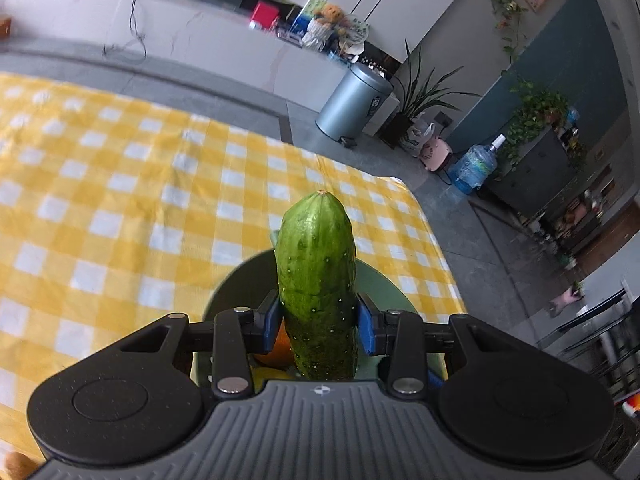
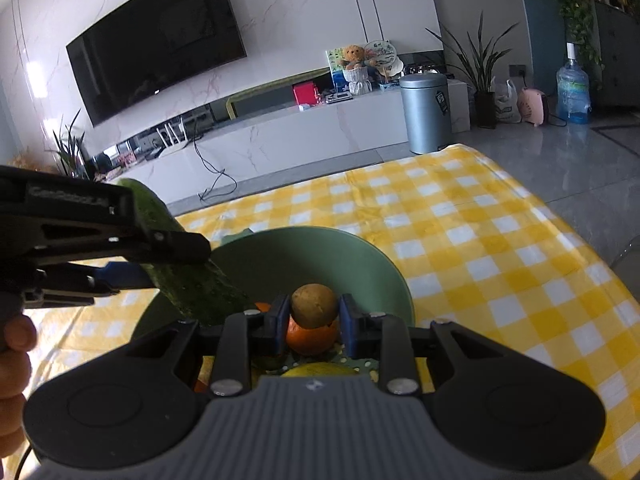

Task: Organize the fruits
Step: 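Carry the cucumber and kiwi over the green colander, then open both tools to drop the cucumber and kiwi into the colander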

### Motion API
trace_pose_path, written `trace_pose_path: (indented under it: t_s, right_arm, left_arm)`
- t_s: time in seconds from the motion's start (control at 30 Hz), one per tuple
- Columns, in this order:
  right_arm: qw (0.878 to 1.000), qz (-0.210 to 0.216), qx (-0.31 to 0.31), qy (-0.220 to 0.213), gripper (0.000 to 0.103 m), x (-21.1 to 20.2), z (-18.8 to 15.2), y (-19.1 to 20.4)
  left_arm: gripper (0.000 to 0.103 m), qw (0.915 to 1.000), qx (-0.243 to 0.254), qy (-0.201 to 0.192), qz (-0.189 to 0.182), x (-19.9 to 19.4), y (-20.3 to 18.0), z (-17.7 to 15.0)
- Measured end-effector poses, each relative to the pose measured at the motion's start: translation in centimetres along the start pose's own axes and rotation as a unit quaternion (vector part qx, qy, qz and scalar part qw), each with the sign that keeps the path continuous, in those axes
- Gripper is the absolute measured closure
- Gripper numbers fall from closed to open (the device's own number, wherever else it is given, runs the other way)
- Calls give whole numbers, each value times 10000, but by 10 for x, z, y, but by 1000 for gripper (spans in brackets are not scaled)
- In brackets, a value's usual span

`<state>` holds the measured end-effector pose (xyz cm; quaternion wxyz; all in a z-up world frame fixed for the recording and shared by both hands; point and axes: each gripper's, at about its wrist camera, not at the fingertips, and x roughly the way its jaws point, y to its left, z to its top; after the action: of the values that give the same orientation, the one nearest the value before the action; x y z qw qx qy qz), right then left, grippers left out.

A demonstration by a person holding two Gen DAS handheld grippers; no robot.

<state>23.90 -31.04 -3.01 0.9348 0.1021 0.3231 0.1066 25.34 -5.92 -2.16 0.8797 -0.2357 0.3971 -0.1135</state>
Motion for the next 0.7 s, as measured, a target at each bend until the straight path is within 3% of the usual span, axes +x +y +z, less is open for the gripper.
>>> trace_pose_path:
  t_s: [0.37,0.5,0.7]
  right_arm:
    - [9991,-279,-234,195,79,11,-4,4]
    - [9990,-297,-241,235,79,12,-6,4]
    - [9990,-287,-266,226,78,12,-6,4]
  left_arm:
    - [56,9998,-111,15,173,13,3,5]
    - [52,9987,-67,56,493,14,2,6]
    - [50,9988,-126,116,455,13,7,6]
